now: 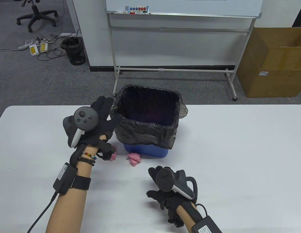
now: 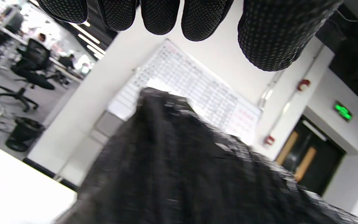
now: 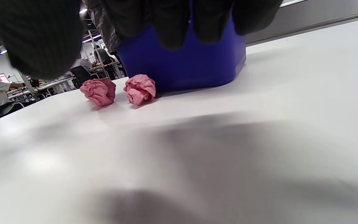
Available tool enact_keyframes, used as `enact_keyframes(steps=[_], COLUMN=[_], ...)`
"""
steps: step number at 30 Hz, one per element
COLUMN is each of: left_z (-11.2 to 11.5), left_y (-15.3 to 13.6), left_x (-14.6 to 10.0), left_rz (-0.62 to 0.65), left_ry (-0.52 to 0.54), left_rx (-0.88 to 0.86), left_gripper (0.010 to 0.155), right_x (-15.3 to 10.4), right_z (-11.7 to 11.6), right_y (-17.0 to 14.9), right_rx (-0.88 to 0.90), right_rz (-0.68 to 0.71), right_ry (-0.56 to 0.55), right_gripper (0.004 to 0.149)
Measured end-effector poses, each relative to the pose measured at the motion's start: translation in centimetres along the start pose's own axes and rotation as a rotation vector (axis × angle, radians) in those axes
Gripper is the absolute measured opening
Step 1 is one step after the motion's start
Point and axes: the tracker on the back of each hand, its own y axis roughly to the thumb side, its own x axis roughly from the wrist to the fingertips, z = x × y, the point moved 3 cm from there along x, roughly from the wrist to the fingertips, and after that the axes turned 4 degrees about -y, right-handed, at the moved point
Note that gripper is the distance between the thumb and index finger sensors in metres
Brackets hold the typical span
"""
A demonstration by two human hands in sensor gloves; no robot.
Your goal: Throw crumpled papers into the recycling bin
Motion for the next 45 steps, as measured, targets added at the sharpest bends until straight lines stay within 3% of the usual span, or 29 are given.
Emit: enact_keyframes(steps=[16, 22, 34, 40, 45], left_z=[5.4, 8.0, 13.7, 14.4, 14.3], left_y=[-10.6, -13.5, -16.8, -17.1, -16.9], left_x=[2.4, 3.5, 4.4, 4.4, 4.5], left_rz=[-0.294, -0.368, -0.409, -0.454, -0.464], left_ry=[-0.082, -0.177, -0.390, -0.401, -0.371], left_rx=[0.173, 0.247, 0.347, 0.413, 0.490], left_gripper=[0.073, 0.074, 0.070, 0.069, 0.061], right_x=[0.1, 0.0, 0.0, -0.1, -0.1], right_z=[-0.3, -0.3, -0.2, -0.2, -0.1], right_y=[0.1, 0.2, 0.4, 0.5, 0.4], right_rx=[-0.022, -0.031, -0.042, -0.042, -0.039], right_rz=[0.006, 0.008, 0.016, 0.015, 0.010], right_ry=[0.011, 0.012, 0.008, 0.008, 0.004], right_gripper=[0.088, 0.088, 0.088, 0.088, 0.088])
